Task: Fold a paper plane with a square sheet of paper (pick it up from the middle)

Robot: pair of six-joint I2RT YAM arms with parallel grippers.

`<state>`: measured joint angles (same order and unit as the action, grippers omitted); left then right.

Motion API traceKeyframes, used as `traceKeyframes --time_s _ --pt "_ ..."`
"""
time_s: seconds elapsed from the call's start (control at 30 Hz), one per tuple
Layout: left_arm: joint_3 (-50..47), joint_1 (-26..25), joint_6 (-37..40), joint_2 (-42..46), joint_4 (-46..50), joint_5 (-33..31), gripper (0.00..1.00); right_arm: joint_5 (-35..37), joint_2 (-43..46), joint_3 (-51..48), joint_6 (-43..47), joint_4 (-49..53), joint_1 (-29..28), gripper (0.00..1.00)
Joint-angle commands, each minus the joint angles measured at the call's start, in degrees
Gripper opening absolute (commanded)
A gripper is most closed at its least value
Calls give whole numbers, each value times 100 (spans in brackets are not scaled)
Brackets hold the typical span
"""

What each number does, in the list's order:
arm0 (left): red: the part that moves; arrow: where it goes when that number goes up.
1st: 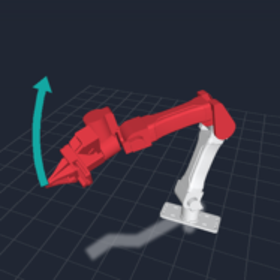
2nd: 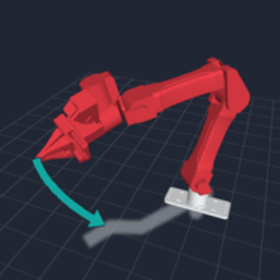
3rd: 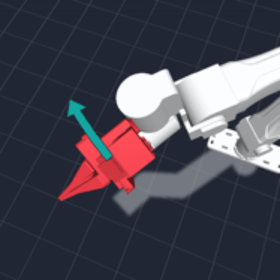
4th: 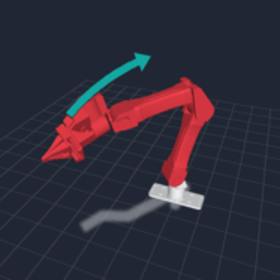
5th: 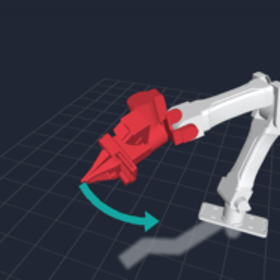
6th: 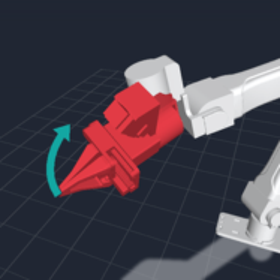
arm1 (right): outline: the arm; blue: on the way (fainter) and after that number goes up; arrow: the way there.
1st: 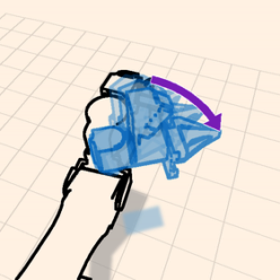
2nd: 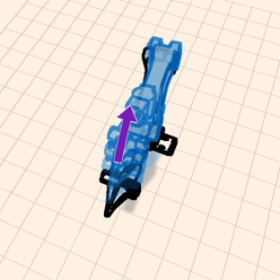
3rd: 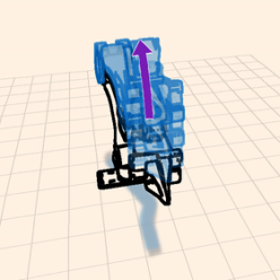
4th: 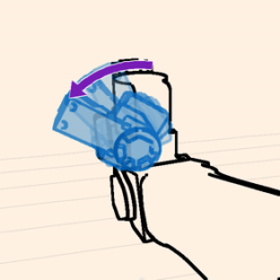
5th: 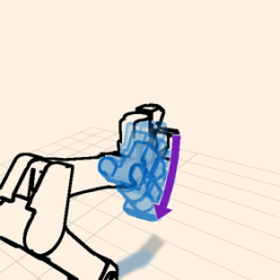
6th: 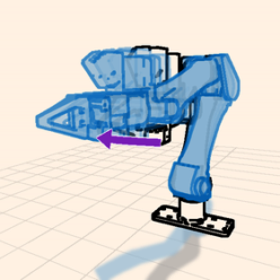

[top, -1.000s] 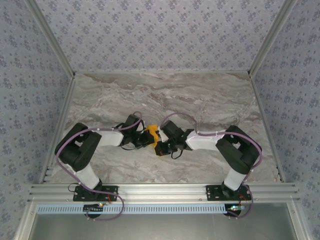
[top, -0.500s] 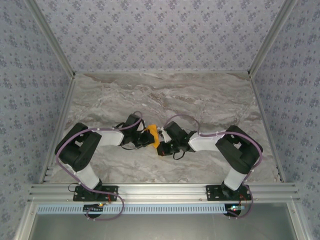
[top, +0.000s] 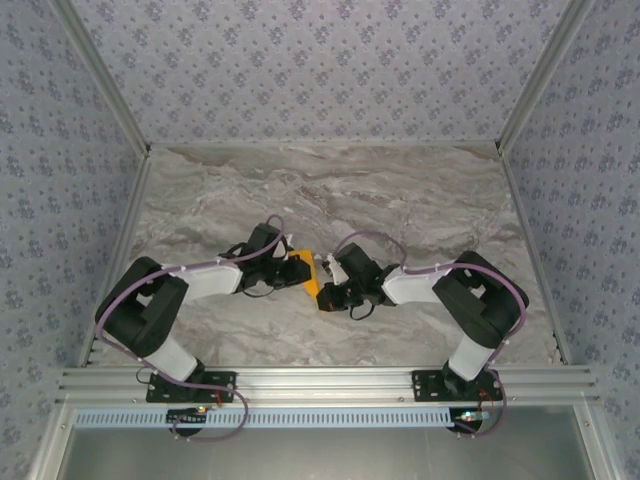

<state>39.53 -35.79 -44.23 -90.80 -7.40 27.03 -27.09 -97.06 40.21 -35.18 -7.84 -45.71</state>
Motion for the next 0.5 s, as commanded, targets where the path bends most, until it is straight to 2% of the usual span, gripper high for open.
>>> traceKeyframes --time_s 0.0,0.17,0.47 --pt "-192 -177 175 -5 -199 136 15 96 -171 -197 -47 635 30 0" --pt "-145 -354 217 -239 -174 17 14 86 -174 -190 -42 634 32 0" --pt "8 -361 430 -498 103 -356 14 81 -156 -218 -46 753 36 0"
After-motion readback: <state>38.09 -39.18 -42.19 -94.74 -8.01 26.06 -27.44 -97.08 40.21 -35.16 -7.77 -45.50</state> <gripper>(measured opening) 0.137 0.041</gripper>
